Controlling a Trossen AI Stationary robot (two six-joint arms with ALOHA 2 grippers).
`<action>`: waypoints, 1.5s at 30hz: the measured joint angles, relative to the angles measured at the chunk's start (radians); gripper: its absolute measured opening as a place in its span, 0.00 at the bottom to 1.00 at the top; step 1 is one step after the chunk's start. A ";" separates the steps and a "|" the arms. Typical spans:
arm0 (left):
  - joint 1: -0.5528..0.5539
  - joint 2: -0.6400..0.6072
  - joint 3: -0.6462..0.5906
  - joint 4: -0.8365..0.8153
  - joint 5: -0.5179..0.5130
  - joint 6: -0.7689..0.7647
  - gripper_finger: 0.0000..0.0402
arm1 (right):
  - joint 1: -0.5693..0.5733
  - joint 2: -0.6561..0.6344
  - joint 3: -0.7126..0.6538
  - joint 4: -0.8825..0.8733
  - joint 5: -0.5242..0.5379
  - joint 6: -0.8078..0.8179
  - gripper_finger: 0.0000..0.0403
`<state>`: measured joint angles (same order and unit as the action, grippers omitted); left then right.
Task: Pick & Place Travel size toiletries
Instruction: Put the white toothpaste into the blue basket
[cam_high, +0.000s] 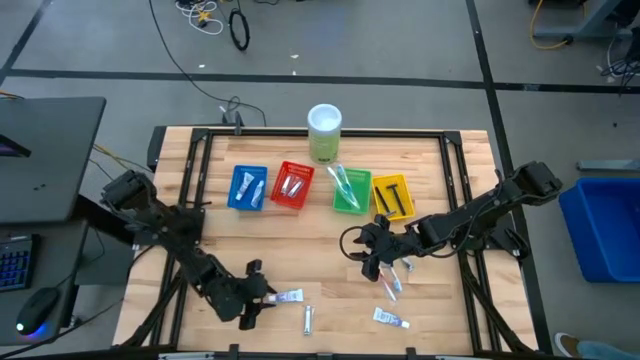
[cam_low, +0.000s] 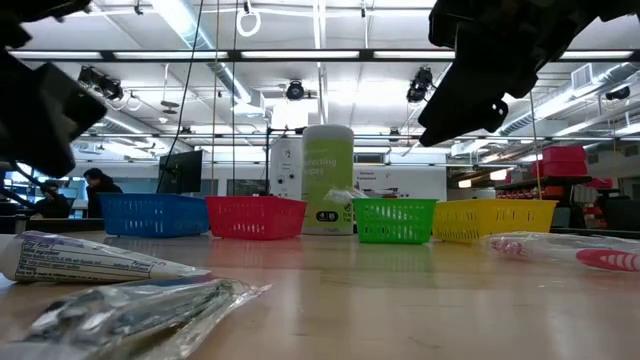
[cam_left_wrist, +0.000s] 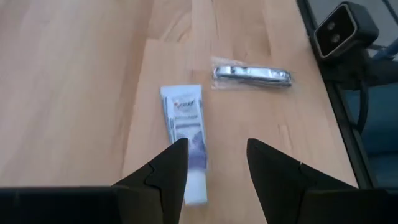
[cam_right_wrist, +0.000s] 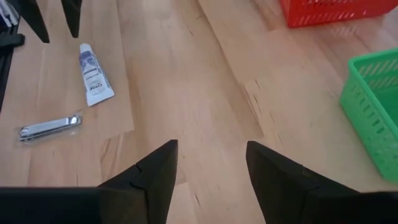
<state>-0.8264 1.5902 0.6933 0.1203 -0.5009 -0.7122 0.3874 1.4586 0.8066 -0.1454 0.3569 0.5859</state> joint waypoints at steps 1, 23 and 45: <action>-0.011 0.000 0.000 -0.010 -0.019 -0.025 0.43 | 0.000 0.000 0.000 0.000 0.000 0.001 0.49; -0.010 0.150 -0.001 0.092 -0.100 -0.051 0.54 | 0.000 0.000 0.000 0.001 0.000 0.011 0.51; 0.010 0.210 -0.001 0.136 -0.085 -0.017 0.31 | 0.000 0.000 0.000 0.016 0.000 0.011 0.48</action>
<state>-0.8162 1.8000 0.6926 0.2561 -0.5863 -0.7289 0.3874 1.4586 0.8062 -0.1295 0.3569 0.5968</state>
